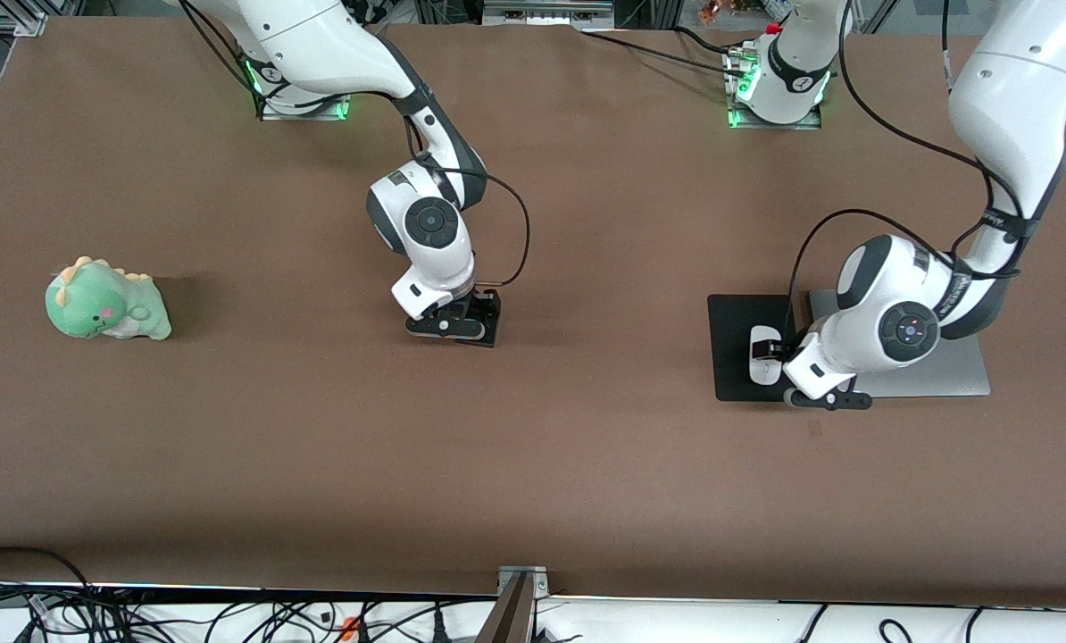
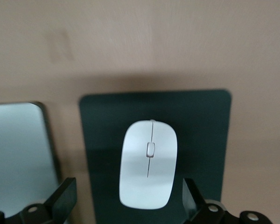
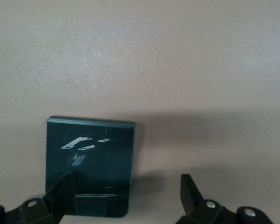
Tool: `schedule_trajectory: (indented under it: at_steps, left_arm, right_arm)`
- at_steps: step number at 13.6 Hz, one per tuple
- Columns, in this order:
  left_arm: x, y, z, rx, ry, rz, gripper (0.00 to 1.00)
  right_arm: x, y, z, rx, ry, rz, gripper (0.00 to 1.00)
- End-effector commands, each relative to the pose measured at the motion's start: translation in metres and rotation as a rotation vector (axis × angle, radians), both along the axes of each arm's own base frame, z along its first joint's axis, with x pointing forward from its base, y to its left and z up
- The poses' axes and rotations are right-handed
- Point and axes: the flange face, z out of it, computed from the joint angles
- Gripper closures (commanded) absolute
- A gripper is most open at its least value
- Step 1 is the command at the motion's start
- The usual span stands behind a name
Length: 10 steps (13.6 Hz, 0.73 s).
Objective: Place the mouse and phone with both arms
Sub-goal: 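Release the mouse and raise the left gripper while the right gripper grasps the phone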
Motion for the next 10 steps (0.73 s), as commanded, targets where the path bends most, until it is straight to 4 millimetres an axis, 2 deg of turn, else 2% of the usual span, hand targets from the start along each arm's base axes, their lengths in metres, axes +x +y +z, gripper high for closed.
schedule_trajectory:
  at_steps: [1, 3, 4, 6, 8, 10]
  left_arm:
    - [-0.003, -0.005, 0.062, 0.047, -0.047, -0.016, 0.00]
    - [-0.009, -0.007, 0.111, 0.049, -0.066, 0.018, 0.00]
    - [-0.015, -0.008, 0.141, 0.076, -0.084, 0.020, 0.00]
    - [-0.020, -0.008, 0.186, 0.083, -0.083, 0.049, 0.00]
    - [-0.015, -0.001, 0.230, 0.049, -0.058, 0.093, 0.00]
    - [-0.020, -0.002, 0.272, 0.039, -0.061, 0.086, 0.00]
  right_arm:
    - [0.014, 0.009, 0.004, 0.009, -0.038, -0.030, 0.00]
    - [0.029, 0.014, 0.011, 0.032, -0.059, -0.044, 0.00]
    - [0.033, 0.017, 0.007, 0.034, -0.062, -0.055, 0.00]
    - [0.034, 0.027, -0.005, 0.034, -0.064, -0.067, 0.00]
    - [0.034, 0.029, -0.017, 0.027, -0.058, -0.072, 0.00]
    - [0.030, 0.034, -0.021, 0.025, -0.056, -0.072, 0.00]
